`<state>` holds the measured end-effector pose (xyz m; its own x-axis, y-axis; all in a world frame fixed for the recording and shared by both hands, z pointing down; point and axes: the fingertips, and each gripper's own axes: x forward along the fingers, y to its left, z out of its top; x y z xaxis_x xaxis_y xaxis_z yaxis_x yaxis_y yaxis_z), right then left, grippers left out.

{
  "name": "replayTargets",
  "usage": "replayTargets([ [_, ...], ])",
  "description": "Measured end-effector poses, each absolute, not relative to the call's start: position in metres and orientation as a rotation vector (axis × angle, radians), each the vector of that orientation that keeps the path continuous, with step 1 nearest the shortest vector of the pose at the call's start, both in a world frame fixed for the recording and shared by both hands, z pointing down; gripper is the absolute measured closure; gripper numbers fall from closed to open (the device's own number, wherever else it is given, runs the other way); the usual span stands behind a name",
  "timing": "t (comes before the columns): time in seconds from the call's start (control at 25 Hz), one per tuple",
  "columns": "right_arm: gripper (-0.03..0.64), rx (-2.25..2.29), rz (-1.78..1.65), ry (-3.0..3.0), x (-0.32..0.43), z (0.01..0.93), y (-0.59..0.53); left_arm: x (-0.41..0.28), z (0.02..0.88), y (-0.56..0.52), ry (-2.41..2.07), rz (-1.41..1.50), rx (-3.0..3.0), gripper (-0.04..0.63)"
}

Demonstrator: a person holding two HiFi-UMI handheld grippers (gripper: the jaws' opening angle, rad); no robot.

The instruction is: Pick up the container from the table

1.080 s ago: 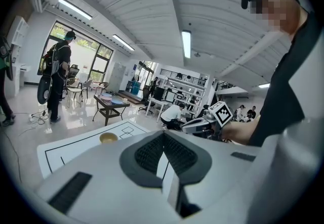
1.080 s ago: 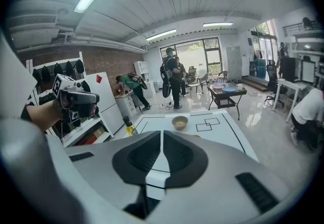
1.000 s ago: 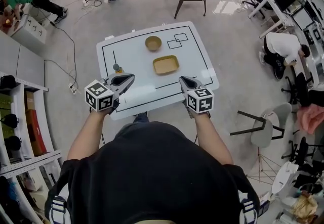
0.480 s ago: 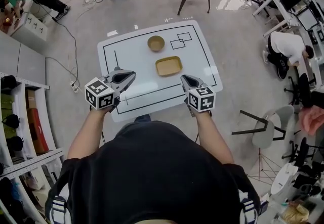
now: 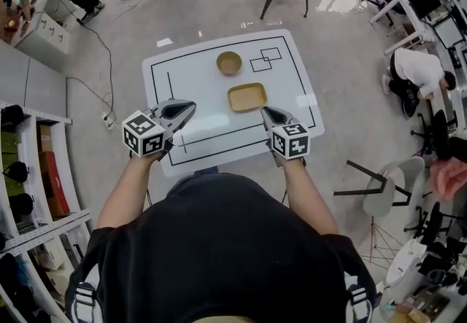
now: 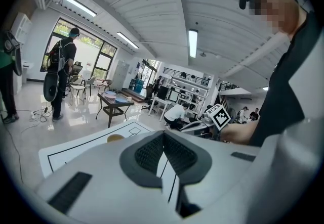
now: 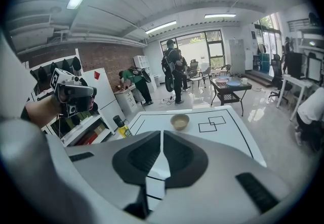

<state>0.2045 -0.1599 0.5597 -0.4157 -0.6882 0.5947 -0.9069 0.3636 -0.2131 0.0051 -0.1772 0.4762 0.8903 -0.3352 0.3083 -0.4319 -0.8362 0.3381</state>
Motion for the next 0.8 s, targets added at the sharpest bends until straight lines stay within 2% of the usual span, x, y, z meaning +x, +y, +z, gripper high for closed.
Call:
replayTargets([
  [0.8,0.597,1.304,0.773,-2.173,0.194,0.6,-0.186,-0.004,0.49,-0.206,-0.588,0.333,2.616,0.589],
])
